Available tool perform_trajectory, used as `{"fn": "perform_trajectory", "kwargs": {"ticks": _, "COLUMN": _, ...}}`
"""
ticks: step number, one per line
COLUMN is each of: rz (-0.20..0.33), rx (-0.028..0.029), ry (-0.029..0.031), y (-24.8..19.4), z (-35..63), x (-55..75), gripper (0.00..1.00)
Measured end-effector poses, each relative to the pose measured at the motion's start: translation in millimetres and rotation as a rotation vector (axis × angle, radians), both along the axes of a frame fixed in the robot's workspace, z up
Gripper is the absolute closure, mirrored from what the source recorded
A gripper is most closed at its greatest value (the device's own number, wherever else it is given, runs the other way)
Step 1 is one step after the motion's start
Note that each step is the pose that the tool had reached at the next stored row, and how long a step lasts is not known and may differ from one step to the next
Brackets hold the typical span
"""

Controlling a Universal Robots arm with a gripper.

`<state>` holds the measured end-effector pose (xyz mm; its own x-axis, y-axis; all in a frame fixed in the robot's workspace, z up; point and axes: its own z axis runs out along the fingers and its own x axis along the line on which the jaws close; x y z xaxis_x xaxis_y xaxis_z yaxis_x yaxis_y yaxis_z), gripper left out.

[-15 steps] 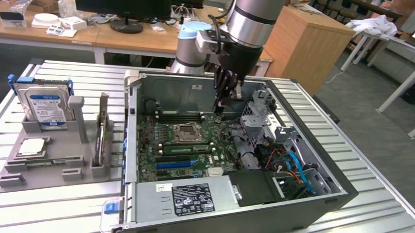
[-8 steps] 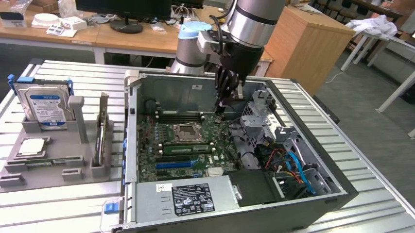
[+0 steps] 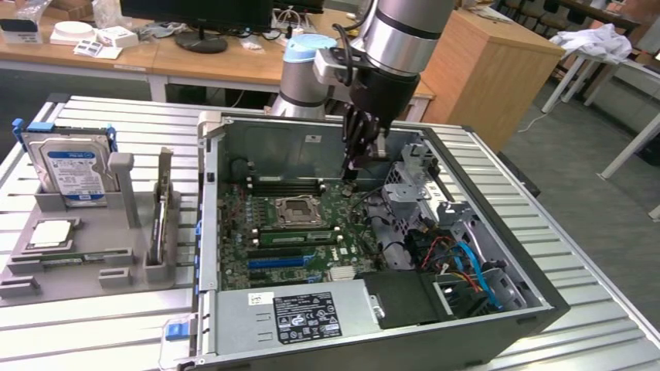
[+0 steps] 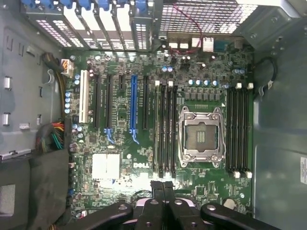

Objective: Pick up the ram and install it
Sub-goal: 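Press down the ram until it locks into place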

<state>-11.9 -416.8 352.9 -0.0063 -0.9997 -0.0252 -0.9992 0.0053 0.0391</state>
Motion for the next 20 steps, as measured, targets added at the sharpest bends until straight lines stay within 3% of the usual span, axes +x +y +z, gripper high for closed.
{"fn": "perform_trajectory", "kwargs": {"ticks": 20, "rz": -0.01, "rx": 0.0001, "ry": -0.0003, "y": -0.1, "z": -6.8, "x": 1.3, "gripper": 0.89}}
